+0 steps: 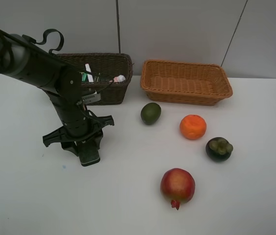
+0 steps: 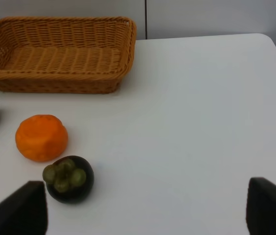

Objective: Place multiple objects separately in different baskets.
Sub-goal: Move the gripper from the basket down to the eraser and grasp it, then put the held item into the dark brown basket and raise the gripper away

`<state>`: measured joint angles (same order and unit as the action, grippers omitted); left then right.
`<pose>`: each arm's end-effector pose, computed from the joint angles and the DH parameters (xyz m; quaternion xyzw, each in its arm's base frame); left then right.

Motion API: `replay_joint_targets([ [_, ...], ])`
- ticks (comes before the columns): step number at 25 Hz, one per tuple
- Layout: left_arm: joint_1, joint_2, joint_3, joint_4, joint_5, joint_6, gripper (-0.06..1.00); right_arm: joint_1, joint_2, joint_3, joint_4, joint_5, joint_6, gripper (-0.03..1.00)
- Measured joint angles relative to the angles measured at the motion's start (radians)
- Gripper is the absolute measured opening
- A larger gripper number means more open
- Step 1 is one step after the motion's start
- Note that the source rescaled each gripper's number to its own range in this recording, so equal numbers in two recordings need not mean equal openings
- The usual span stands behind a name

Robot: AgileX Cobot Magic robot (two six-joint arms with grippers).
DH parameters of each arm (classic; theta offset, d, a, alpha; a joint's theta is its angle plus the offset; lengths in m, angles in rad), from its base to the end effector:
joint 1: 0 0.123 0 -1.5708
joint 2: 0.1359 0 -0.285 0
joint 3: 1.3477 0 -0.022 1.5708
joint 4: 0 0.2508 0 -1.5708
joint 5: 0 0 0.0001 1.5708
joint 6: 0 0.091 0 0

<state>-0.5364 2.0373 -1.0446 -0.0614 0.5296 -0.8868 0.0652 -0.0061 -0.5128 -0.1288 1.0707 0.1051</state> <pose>0.2959 -0.1792 0.0840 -0.1988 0.9775 -0.0573 0.0400 -0.0074 -0.0108 0.2805 0.0203 0.8489 -0.0195 0.5278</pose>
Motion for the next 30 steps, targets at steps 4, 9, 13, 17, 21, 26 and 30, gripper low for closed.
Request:
replay_joint_targets([
  [4,0.0,0.0,-0.028,-0.033,0.044,0.05,0.53,0.0,0.0,0.0,0.0,0.0,0.0,0.71],
  [9,0.0,-0.051,-0.201,-0.067,0.141,0.176,0.53,0.0,0.0,0.0,0.0,0.0,0.0,0.71],
  [13,0.02,-0.071,-0.417,-0.031,0.217,0.251,0.53,0.0,0.0,0.0,0.0,0.0,0.0,0.71],
  [17,0.09,-0.062,-0.577,0.037,0.263,0.305,0.53,0.0,0.0,0.0,0.0,0.0,0.0,0.71],
  [21,0.194,-0.026,-0.647,0.07,0.261,0.331,0.53,0.0,0.0,0.0,0.0,0.0,0.0,0.71],
  [26,0.273,0.045,-0.649,0.082,0.214,0.389,0.6,0.0,0.0,0.0,0.0,0.0,0.0,0.71],
  [30,0.273,0.06,-0.653,0.082,0.208,0.426,0.83,0.0,0.0,0.0,0.0,0.0,0.0,0.71],
])
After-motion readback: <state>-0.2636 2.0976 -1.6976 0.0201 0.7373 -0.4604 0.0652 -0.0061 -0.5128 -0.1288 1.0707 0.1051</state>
